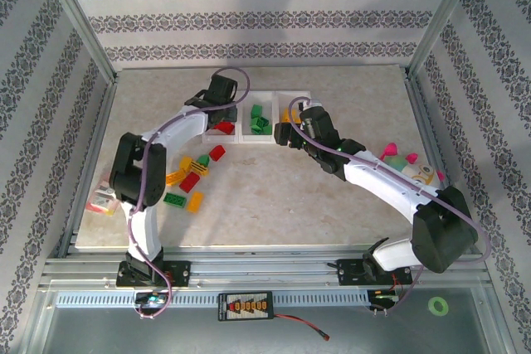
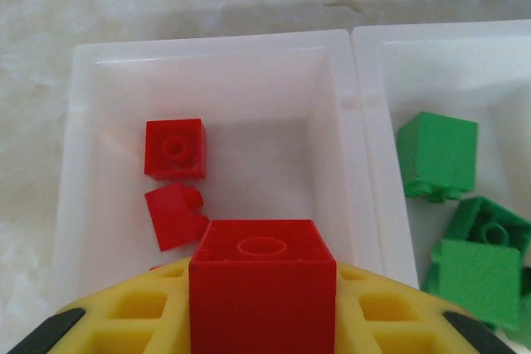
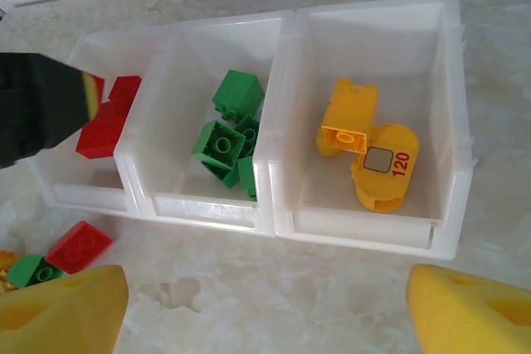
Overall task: Sort the legos into containers by color
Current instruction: Place the lego in the container.
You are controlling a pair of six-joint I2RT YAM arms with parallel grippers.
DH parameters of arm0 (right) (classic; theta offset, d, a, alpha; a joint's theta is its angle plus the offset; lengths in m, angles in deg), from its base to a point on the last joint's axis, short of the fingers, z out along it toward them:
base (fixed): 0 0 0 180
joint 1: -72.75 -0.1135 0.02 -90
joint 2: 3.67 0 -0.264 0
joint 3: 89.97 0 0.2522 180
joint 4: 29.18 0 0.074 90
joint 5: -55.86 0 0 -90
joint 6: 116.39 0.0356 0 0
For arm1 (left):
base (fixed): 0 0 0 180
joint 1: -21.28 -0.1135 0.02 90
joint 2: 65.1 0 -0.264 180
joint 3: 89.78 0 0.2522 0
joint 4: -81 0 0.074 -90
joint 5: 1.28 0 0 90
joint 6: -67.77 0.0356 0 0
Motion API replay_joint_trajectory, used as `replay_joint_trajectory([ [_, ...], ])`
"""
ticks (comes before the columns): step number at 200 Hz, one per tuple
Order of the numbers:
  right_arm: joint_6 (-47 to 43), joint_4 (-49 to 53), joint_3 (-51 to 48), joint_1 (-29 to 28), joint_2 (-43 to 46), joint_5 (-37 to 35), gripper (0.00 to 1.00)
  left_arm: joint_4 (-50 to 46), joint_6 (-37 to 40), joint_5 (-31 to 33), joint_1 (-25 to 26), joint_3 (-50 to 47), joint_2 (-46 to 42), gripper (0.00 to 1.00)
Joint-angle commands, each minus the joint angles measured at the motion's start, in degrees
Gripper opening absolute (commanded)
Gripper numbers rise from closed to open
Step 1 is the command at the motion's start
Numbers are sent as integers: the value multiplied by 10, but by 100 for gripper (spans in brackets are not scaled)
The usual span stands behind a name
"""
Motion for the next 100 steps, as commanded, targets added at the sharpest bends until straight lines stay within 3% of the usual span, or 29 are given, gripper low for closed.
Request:
replay_joint_trajectory([
  [1,5,-15,-9,6,1,2,87,-31,11,-14,-13,52,34,20],
  [18,7,-15,-8,6,0,4,87,-43,10,-23,-17,85,58,22],
  [37,8,-14,-5,6,-2,10,87,-60,13,-30,-17,114,70,30],
  [70,1,-14,1,4,-6,23,88,-57,10,-26,-17,99,40,70],
  [100,-7,-15,9,-3,-17,35,88,-51,21,-35,-15,43,-20,90],
])
